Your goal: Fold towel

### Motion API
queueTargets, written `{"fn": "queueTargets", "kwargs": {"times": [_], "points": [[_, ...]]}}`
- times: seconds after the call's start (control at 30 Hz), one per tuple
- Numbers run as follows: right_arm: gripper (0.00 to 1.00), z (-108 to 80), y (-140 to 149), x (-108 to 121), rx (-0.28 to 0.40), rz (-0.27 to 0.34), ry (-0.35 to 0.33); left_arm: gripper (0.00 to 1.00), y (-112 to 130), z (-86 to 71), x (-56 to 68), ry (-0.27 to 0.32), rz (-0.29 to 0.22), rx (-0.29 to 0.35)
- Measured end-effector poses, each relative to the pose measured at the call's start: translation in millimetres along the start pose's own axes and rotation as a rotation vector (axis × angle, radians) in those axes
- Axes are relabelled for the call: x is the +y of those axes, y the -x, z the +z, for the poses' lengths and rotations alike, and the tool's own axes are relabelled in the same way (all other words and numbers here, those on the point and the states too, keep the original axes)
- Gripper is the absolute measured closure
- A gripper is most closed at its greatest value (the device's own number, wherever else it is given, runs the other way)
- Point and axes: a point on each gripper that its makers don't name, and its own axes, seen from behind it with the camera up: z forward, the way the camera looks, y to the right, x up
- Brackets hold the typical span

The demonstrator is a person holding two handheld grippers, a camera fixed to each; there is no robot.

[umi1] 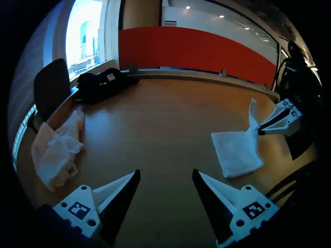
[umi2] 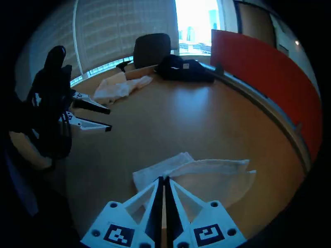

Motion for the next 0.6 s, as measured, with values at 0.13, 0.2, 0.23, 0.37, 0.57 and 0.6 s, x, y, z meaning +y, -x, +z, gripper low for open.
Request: {"fn": "queueTargets", "kwargs": {"times": [0.13,0.2,0.23,0.37,0.57,0.6], "points": [[0.92,6.1,0,-5,-0.007,-0.004,-0.015,0.07,3,-0.7,-1.2,-0.003,-0.004,-0.003],[0.92,8.0,0,-7,-0.010,-0.006,-0.022,0.07,4,-0.7,-1.5,-0.004,-0.005,-0.005],[0.92,8.8,0,-8,-0.011,-0.006,-0.024,0.07,4,-0.7,-1.5,-0.004,-0.005,-0.005],[0.92,13.0,3,-13,-0.019,-0.005,-0.038,0.07,5,-0.3,-1.6,-0.005,-0.005,-0.005],[0.72,21.0,11,-16,-0.032,0.008,-0.045,0.07,6,0.3,-2.1,-0.008,-0.006,-0.007],[0.63,21.7,12,-17,-0.033,0.012,-0.047,0.07,6,0.3,-2.3,-0.008,-0.006,-0.008]]}}
